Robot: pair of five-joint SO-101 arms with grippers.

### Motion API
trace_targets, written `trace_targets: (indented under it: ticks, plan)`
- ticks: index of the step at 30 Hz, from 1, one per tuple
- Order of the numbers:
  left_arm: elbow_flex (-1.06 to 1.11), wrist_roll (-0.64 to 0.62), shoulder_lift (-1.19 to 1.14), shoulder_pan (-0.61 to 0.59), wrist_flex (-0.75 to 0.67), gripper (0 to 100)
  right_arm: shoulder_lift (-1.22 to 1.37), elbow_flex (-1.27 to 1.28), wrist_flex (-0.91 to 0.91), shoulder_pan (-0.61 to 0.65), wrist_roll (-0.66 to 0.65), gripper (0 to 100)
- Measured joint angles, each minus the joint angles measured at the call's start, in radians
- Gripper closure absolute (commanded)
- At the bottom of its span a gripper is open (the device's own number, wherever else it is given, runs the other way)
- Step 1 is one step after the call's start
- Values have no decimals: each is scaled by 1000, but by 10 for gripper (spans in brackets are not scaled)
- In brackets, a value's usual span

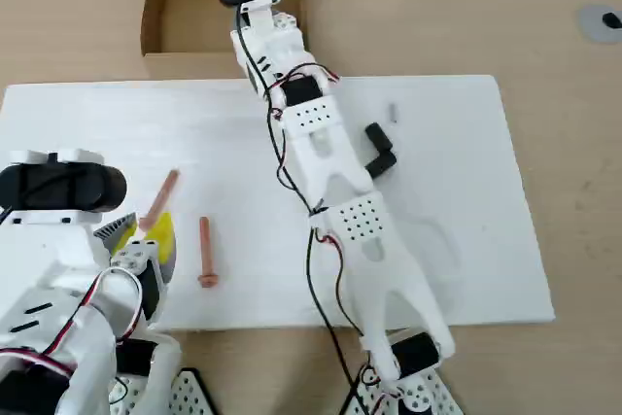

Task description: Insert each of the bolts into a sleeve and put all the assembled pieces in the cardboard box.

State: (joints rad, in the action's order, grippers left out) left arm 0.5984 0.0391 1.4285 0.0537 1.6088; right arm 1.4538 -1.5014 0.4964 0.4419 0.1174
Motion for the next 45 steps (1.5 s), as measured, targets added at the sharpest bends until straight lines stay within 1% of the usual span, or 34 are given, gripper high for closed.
trace_targets:
  ticks: [4, 7, 16, 22, 25, 27, 29, 33, 38, 39, 41, 45]
  plan:
    - [0, 0, 0, 0, 0, 875, 0, 0, 0, 0, 0, 816]
    - [0, 0, 0, 0, 0, 874, -3, -2, 9, 0, -2, 765]
    - [0, 0, 0, 0, 0, 874, -3, -3, 18, 0, -2, 758]
    - [0, 0, 0, 0, 0, 874, -6, -104, 146, -6, -2, 759]
    - [0, 0, 0, 0, 0, 860, -52, -110, 258, -49, -3, 759]
    - [0, 0, 0, 0, 0, 819, -137, -110, 361, -92, -2, 760]
    - [-12, 8, -15, 0, 3, 818, -261, -110, 482, -135, 20, 760]
    - [-55, 17, -135, 5, 31, 819, -508, -114, 786, -176, 40, 760]
    - [-95, 17, -313, 5, 31, 819, -683, -114, 1186, -173, 43, 760]
    - [-110, 17, -336, 5, 35, 819, -700, -114, 1232, -173, 43, 760]
    - [-158, 17, -370, 5, 58, 819, -729, -114, 1266, -180, 38, 760]
    - [-295, 18, -420, 5, 127, 819, -819, -107, 1280, -193, -3, 760]
